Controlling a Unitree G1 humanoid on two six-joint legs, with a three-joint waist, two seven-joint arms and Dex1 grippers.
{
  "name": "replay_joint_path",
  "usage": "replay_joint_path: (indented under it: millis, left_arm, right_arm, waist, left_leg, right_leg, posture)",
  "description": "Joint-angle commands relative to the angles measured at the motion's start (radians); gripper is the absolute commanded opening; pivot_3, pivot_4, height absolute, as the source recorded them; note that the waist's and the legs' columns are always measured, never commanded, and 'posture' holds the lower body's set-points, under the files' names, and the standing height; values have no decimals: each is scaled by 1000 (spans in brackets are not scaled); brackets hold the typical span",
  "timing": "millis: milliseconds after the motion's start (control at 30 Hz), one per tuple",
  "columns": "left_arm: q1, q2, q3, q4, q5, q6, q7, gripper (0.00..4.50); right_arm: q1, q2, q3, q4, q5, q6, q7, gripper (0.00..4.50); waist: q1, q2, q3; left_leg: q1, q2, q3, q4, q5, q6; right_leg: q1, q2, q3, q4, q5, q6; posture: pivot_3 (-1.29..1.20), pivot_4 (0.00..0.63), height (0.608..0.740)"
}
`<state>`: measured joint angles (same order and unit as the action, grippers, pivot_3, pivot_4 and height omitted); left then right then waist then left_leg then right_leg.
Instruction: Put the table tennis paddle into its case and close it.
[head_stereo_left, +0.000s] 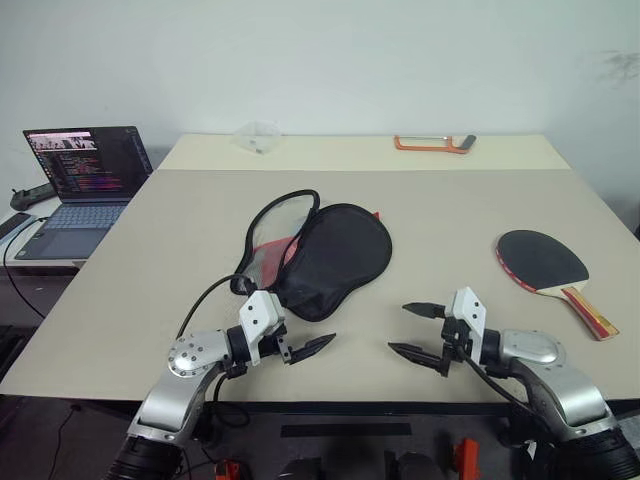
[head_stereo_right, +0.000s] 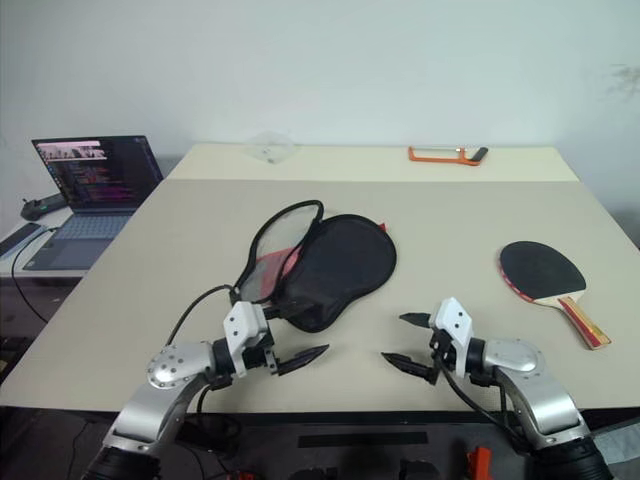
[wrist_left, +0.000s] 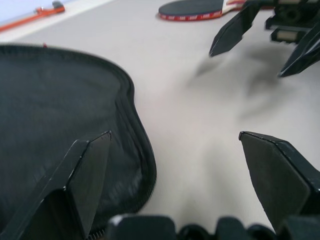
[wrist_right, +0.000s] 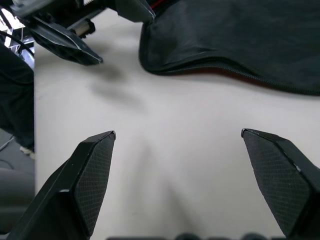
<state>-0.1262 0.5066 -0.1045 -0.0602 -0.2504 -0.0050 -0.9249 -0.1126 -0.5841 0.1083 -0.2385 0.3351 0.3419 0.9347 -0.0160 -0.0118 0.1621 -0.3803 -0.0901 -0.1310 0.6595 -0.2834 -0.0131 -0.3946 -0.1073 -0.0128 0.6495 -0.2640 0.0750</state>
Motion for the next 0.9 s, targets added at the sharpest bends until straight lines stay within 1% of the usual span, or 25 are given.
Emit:
replay_joint_path:
  millis: [33,133,233,367,467,533,633,700,767,800,867,900]
  left_arm:
    - [-12,-10,-4,9,19,-47,8,4500]
    - [-40,-29,-10,52,47,-87,28,4500]
    - [-76,-52,0,15,4,-35,34,4500]
    - [-104,-28,14,-26,-32,14,1,4500]
    - [-138,1,23,-55,-63,81,-15,4500]
    - [-193,22,35,-52,-92,136,-31,4500]
    - [-249,60,79,-45,-133,194,-44,4500]
    - [-293,77,98,-25,-163,228,-64,4500]
    - [-322,110,104,-7,-194,273,-117,4500]
    - [-324,142,112,-7,-218,314,-152,4500]
    - [-317,185,126,-12,-252,363,-197,4500]
    - [-303,221,133,-12,-259,388,-224,4500]
  right_arm:
    - [23,-28,-5,-78,3,16,-2,4427]
    - [42,-20,1,-109,-7,13,-30,4427]
    - [11,-1,-41,-144,22,49,-85,4427]
    - [-14,13,-89,-147,64,111,-134,4427]
    - [-51,20,-82,-125,53,174,-183,4427]
    - [-107,43,-86,-108,94,266,-211,4427]
    - [-151,78,-59,-134,107,370,-264,4427]
    - [-170,87,-61,-145,140,433,-268,4427]
    - [-179,103,-66,-141,164,456,-270,4427]
    - [-182,109,-54,-141,157,449,-273,4427]
    - [-185,115,-35,-145,144,439,-275,4427]
    - [-191,130,-38,-133,150,440,-279,4427]
  waist:
    - [1,0,0]
    - [10,0,0]
    - [14,0,0]
    - [15,0,0]
    - [14,0,0]
    - [14,0,1]
    - [13,0,1]
    - [13,0,1]
    - [13,0,1]
    - [13,0,1]
    - [7,0,1]
    - [5,0,1]
  left_leg:
    - [0,0,0,0,0,0]
    - [0,0,0,0,0,0]
    - [0,0,0,1,0,1]
    - [0,0,0,1,0,0]
    - [0,0,0,1,0,-1]
    - [0,0,0,1,1,-1]
    - [0,0,0,1,1,0]
    - [0,0,0,1,1,-1]
    - [-1,0,-1,1,1,-1]
    - [-2,0,0,1,1,-1]
    - [-2,-1,2,1,0,0]
    - [-2,-1,2,1,0,0]
  right_leg:
    - [0,0,0,0,0,0]
    - [1,0,0,-1,0,0]
    - [1,0,0,-1,0,1]
    - [1,0,0,-1,1,1]
    - [1,0,0,-2,1,1]
    - [1,0,0,-1,1,1]
    - [1,0,-1,-1,1,1]
    - [0,1,-1,-1,1,1]
    - [0,1,-1,-2,1,1]
    - [0,1,-1,-2,1,1]
    - [-1,0,-1,-2,1,1]
    - [-1,0,-1,-2,1,1]
  posture:
    - [0,150,740]
    - [0,150,740]
    - [0,150,740]
    - [0,150,740]
    - [0,150,740]
    - [0,150,740]
    - [0,150,740]
    - [0,150,740]
    - [0,150,740]
    - [0,150,740]
    - [0,150,740]
    - [0,150,740]
